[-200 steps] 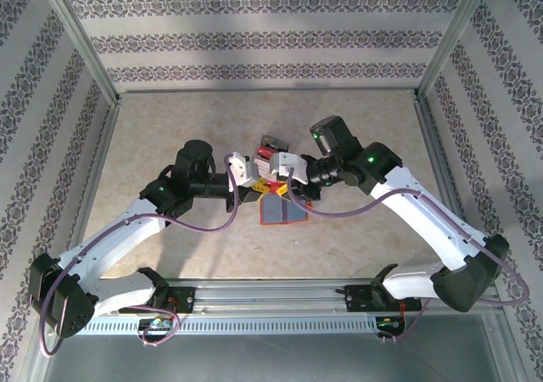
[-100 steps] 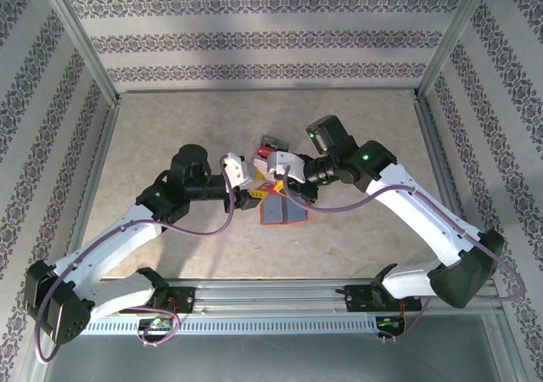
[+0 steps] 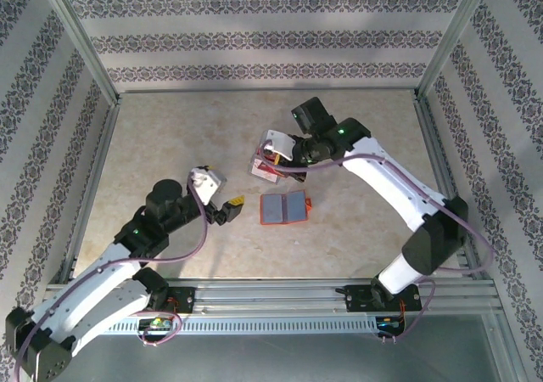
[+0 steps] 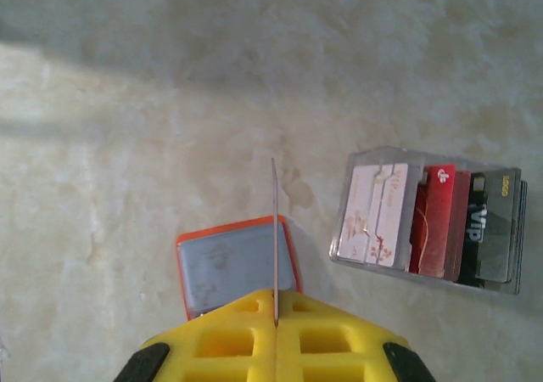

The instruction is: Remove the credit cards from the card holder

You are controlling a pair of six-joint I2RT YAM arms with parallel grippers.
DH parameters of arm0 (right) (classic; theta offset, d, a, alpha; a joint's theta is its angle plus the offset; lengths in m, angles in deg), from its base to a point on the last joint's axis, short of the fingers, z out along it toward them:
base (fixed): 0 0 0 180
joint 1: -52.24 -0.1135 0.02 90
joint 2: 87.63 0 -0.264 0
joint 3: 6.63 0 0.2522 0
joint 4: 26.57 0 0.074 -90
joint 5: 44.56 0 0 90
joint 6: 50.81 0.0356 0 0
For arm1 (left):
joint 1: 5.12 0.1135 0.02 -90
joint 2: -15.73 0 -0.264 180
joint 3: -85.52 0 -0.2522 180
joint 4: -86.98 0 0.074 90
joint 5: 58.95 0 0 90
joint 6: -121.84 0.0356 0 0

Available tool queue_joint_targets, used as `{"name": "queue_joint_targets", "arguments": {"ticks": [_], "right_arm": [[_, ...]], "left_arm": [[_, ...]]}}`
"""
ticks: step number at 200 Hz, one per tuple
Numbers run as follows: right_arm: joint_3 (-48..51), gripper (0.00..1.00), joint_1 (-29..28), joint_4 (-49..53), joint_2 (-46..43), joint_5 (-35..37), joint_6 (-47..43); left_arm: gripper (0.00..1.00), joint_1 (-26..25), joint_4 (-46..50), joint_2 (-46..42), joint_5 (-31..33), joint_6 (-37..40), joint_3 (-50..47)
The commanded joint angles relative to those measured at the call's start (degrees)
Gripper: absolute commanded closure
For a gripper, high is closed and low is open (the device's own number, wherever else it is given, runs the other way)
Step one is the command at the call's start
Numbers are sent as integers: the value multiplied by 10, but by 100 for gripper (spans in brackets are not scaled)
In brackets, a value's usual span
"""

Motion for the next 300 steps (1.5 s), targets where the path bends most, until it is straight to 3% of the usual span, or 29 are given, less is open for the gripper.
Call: {"name": "queue_joint_targets", "arguments": {"ticks": [1, 66, 165, 300], "right_arm": [[-40, 100, 9, 24, 42, 34, 24], [-159, 100, 26, 45, 181, 80, 40], [-313, 100, 30, 95, 331, 114, 15], [-369, 100, 37, 116, 403, 128, 29]], "left_arm": [[3, -4, 39, -52, 111, -50, -8], [0, -4, 157, -92, 153, -72, 15], [0, -4, 169, -82, 164, -65, 11], [0, -4, 166, -80, 161, -72, 3]]}}
